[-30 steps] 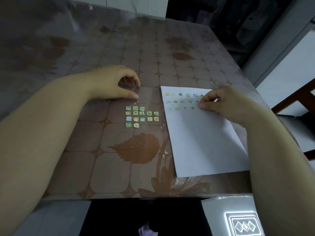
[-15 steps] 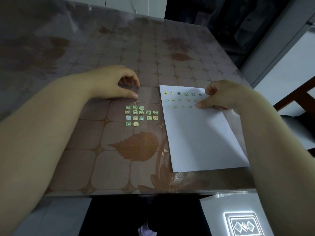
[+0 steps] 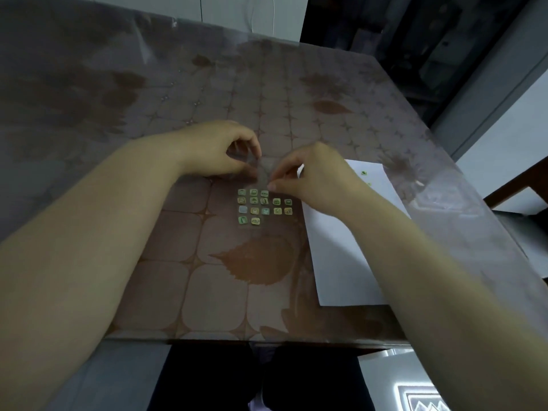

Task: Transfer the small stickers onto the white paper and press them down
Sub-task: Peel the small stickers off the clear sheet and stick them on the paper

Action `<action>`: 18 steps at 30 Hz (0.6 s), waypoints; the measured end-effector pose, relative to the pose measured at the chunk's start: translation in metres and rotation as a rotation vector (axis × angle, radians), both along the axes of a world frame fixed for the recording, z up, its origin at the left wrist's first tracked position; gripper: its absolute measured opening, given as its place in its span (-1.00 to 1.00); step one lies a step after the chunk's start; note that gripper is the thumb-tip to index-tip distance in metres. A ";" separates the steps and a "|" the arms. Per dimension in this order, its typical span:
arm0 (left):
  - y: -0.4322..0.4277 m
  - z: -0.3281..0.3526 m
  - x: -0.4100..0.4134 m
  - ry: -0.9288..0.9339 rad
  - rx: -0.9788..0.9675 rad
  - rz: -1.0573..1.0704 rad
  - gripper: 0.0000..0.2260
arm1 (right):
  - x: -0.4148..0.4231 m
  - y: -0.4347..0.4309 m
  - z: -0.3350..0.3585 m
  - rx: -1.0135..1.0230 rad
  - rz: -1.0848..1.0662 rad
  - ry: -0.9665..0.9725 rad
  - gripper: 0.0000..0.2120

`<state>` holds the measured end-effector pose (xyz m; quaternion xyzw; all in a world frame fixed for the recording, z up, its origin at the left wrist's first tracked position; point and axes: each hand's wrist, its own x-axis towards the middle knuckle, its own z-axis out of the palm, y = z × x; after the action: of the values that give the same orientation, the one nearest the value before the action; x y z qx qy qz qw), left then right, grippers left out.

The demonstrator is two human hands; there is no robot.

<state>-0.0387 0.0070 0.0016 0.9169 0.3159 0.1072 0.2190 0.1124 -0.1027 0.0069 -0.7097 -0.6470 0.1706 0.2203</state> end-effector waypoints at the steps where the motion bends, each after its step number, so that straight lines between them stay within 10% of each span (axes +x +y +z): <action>1: 0.000 0.000 0.000 0.001 -0.001 0.000 -0.74 | -0.001 0.000 -0.002 -0.010 -0.005 0.036 -0.88; 18: 0.002 -0.002 0.001 0.008 0.020 -0.023 -0.74 | 0.043 -0.027 0.033 0.019 -0.070 0.071 -0.87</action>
<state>-0.0374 0.0092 -0.0007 0.9231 0.3050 0.1041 0.2098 0.1550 -0.1295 0.0403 -0.7232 -0.6153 0.1818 0.2556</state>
